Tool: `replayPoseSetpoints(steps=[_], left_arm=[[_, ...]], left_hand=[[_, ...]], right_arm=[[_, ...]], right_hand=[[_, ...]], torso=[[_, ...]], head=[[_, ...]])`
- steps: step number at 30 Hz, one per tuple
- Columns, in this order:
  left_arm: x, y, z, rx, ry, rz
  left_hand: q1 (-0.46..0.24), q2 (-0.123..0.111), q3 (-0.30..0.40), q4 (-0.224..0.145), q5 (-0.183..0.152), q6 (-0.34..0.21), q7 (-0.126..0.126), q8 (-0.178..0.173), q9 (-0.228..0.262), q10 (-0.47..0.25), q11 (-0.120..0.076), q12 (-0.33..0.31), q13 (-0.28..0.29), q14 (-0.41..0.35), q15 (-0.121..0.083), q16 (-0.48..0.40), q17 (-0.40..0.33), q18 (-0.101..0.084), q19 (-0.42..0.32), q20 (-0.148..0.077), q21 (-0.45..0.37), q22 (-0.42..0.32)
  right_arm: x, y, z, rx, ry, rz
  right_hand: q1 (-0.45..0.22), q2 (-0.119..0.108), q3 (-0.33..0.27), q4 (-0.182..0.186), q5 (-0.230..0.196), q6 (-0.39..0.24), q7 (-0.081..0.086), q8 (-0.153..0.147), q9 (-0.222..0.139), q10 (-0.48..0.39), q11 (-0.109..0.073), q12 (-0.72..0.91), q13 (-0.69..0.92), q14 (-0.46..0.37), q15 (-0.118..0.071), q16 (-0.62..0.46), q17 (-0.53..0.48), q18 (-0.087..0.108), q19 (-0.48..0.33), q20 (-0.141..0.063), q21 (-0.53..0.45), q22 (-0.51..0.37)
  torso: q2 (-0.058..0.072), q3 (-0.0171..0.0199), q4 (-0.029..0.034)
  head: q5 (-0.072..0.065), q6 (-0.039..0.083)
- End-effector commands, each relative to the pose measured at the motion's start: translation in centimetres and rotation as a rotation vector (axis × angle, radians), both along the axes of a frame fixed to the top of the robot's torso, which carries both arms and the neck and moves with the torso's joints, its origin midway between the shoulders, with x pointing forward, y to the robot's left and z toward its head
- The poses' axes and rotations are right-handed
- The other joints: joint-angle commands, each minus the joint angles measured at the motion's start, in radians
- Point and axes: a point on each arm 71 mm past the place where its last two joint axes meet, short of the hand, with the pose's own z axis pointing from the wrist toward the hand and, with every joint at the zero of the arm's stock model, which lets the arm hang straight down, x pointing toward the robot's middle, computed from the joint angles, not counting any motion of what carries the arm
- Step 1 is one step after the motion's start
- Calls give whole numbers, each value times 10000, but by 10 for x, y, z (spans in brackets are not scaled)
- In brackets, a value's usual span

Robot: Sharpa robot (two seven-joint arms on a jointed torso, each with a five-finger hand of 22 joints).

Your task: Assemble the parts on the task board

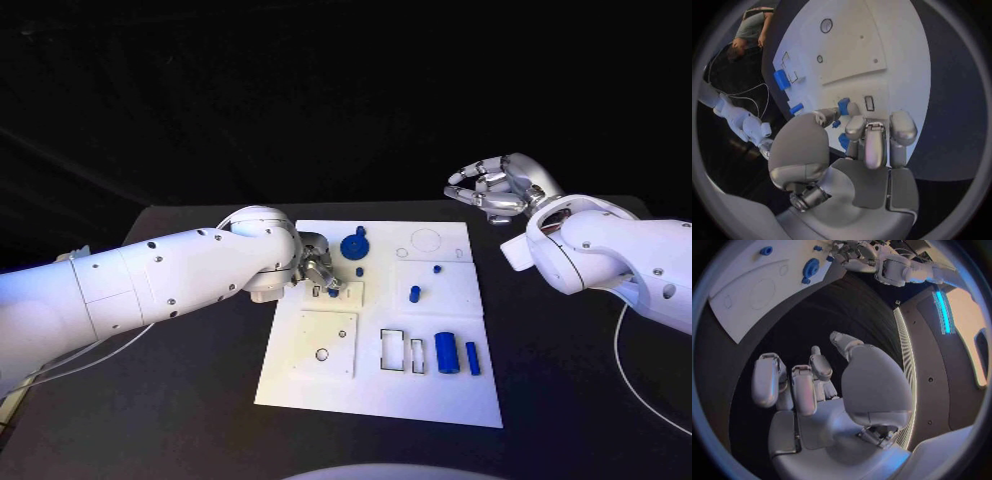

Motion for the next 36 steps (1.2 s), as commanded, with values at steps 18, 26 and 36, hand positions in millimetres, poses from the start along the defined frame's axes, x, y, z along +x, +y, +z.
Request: replayPoseSetpoints(steps=[18,26,36], left_arm=[[-4,6,-1,-112,195,213],[-3,8,9,-640,99,466],[7,25,33,-1343,-124,961]], left_hand=[[-607,208,-1018,51,21,73,56,-145,56,53,-3,48,4,562,-58,22,769,-182,89,9,46,58],[-931,182,-1611,49,9,74,48,-166,106,41,-8,59,-1,563,-62,22,775,-180,90,6,41,61],[-401,273,-2034,28,102,-494,310,-835,-182,-331,201,-228,-464,552,93,5,749,-121,-144,123,-157,-318]], right_arm=[[0,-1,-1,30,0,63],[1,-2,-1,25,15,20],[1,-4,-2,15,36,-22]], right_hand=[[-155,32,-43,118,-104,-84,1,66,27,-88,-5,-70,-16,436,-39,-51,64,215,-111,-5,-110,-21],[-175,33,-61,137,-131,-89,-1,71,30,-100,-6,-84,-32,431,-40,-63,46,222,-128,-6,-143,-47],[-175,33,-61,137,-131,-89,-1,71,30,-100,-6,-84,-32,431,-40,-63,46,222,-128,-6,-143,-47]], torso=[[1,-2,-3],[-2,-4,9],[-5,-4,11]], head=[[3,35],[-10,101],[-43,165]])
